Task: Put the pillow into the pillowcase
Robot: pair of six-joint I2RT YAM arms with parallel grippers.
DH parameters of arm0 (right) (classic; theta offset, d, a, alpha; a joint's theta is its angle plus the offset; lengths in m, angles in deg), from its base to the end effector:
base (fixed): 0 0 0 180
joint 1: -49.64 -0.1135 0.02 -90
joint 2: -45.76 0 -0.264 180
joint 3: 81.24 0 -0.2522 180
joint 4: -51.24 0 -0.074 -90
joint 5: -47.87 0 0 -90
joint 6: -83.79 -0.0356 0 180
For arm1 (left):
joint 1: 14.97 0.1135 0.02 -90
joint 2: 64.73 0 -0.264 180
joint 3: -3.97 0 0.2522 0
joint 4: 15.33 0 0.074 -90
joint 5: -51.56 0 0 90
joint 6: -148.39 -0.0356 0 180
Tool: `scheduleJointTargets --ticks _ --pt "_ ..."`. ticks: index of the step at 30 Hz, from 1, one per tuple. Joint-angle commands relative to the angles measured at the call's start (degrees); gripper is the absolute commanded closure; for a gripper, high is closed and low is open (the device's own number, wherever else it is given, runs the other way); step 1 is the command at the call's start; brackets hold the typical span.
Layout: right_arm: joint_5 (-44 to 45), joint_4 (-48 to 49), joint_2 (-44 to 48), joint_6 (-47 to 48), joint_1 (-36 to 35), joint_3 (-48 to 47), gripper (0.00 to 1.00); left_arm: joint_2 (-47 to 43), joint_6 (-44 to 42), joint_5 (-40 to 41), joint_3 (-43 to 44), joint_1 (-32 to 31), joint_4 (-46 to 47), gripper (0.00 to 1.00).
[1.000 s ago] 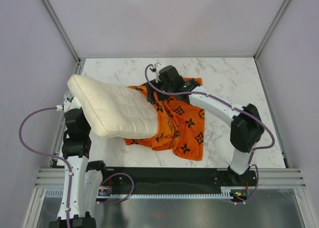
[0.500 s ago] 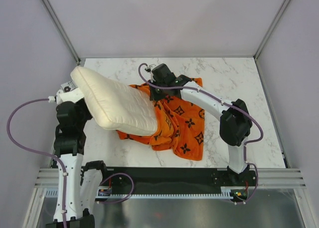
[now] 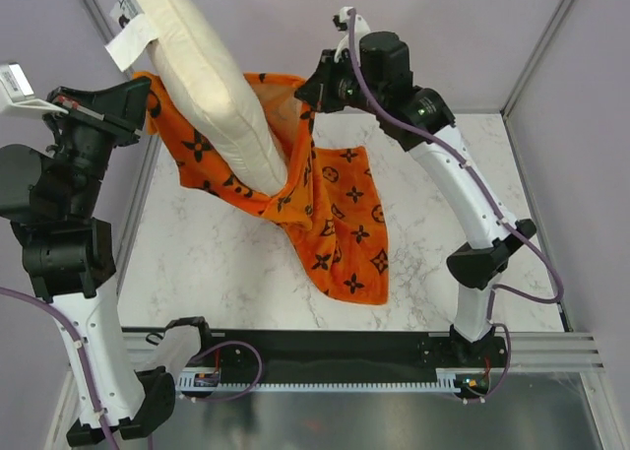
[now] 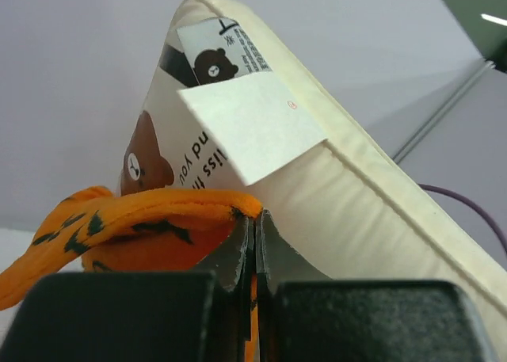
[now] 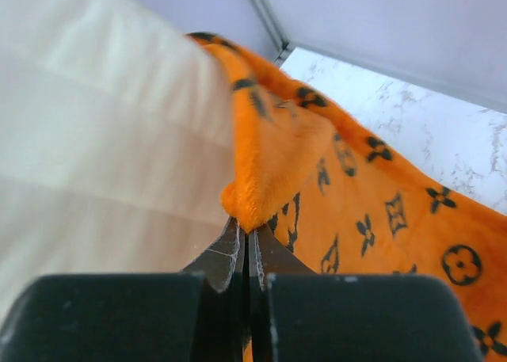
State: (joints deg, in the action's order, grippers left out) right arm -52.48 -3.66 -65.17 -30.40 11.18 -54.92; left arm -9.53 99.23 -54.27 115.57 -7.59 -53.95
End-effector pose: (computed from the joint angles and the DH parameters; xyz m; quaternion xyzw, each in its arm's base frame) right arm 0.3140 0.2576 0.5083 -0.1525 0.7618 0.3853 0.4980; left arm 0.1123 0.0048 0.5734 -0.1369 0.5782 -0.3081 0.7430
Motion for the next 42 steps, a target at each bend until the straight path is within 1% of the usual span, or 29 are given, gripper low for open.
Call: scheduleJointTargets --ticks 1,2,4,5,6,7,10,12,13,14,16,17,18,19,20,22,24,25,27,28,30,31,32,34,36,39,40,41,42 --pt "-0.1 8.2 5.5 -4.7 1.4 8.1 1.0 1.3 3.4 -6.9 6.4 0.0 5.4 0.98" --pt "0.2 9.6 6.3 -5.1 1.5 13.8 1.0 1.2 3.5 -7.1 6.4 -0.1 6.0 0.98" --pt "-0.1 12.1 7.1 -6.2 1.5 17.4 1.0 1.5 2.5 -6.7 6.8 0.0 6.9 0.98" --pt "-0.8 13.0 6.4 -6.7 1.4 19.7 1.0 2.0 2.0 -6.2 9.2 0.0 7.0 0.98" --pt "-4.3 16.5 6.1 -7.4 1.4 20.8 1.0 2.8 0.7 -6.4 11.1 0.0 7.0 0.98" --pt "-5.8 18.1 5.7 -9.0 1.3 21.6 1.0 4.7 0.4 -6.7 15.6 0.0 7.0 0.98" --pt "-6.0 21.4 5.2 -10.4 0.8 20.7 1.0 6.6 -0.5 -8.6 20.7 0.0 8.3 0.98" --pt "-4.4 21.4 5.9 -9.6 0.9 16.5 1.0 5.2 -0.5 -9.4 19.4 0.0 9.6 0.98" --pt "-3.2 21.2 6.3 -9.1 1.1 14.9 1.0 4.0 0.1 -10.1 17.5 0.0 11.5 0.98" --pt "-3.0 21.1 7.4 -8.7 2.0 11.2 1.0 0.5 0.6 -10.0 11.0 0.0 13.0 0.98" --pt "-2.7 21.0 8.8 -8.3 2.8 8.2 1.0 -3.2 2.9 -9.9 2.4 0.0 17.8 0.98" --pt "-1.1 21.1 11.1 -7.4 3.2 6.6 1.0 -5.2 3.8 -10.0 -6.3 0.0 19.3 0.98" --pt "-0.5 22.7 12.4 -6.7 3.3 6.8 1.0 -7.8 5.5 -10.4 -10.1 0.0 20.5 0.98" --pt "-0.1 24.3 14.0 -6.1 3.3 7.6 1.0 -9.0 6.3 -10.4 -16.7 0.0 23.5 0.98" --pt "-0.4 26.1 17.1 -6.1 3.3 11.3 1.0 -9.8 6.9 -10.6 -19.1 0.0 24.6 0.98" --pt "-1.2 30.7 19.5 -6.2 3.2 14.9 1.0 -10.4 7.3 -10.5 -21.4 0.1 26.3 0.98" --pt "-3.6 33.0 21.3 -7.0 3.2 19.4 1.0 -7.9 6.7 -9.7 -18.3 0.0 27.5 0.98" --pt "-4.1 33.4 21.5 -7.4 3.2 20.6 1.0 -6.6 6.2 -9.7 -12.7 0.0 27.2 0.98" --pt "-6.0 36.5 22.3 -7.9 3.2 26.2 1.0 -3.4 5.3 -9.5 -5.0 -0.1 25.2 0.98" --pt "-6.0 37.4 22.5 -8.9 3.1 28.2 1.0 0.8 5.2 -9.6 4.0 0.0 23.3 0.98" --pt "-6.2 38.9 23.1 -9.2 3.2 33.5 1.0 5.0 5.2 -9.6 13.9 0.0 18.7 0.98" --pt "-5.7 38.9 23.3 -9.1 3.1 35.0 1.0 9.0 5.5 -9.6 22.7 0.0 17.4 0.98" --pt "-5.1 39.0 23.6 -9.0 3.2 37.2 1.0 10.4 5.8 -9.7 26.0 0.1 16.7 0.98" --pt "-3.4 39.0 23.6 -8.2 3.1 38.1 1.0 11.9 7.4 -10.4 29.7 0.0 16.4 0.98" --pt "-2.3 37.7 23.3 -7.0 3.1 36.9 1.0 11.2 7.6 -11.0 28.4 0.0 16.4 0.98" --pt "-2.1 34.3 22.1 -5.0 3.2 30.4 1.0 6.3 5.8 -9.7 18.6 0.0 17.9 0.98" --pt "-0.9 33.2 21.9 -4.5 3.3 28.4 1.0 4.3 5.6 -9.8 11.1 0.0 18.6 0.98" --pt "0.1 32.2 21.9 -3.2 3.6 24.2 1.0 2.6 6.1 -9.8 7.1 0.0 19.5 0.98" --pt "0.8 30.5 22.0 -2.7 3.8 22.3 1.0 -1.0 6.7 -10.7 2.9 0.0 20.7 0.98"
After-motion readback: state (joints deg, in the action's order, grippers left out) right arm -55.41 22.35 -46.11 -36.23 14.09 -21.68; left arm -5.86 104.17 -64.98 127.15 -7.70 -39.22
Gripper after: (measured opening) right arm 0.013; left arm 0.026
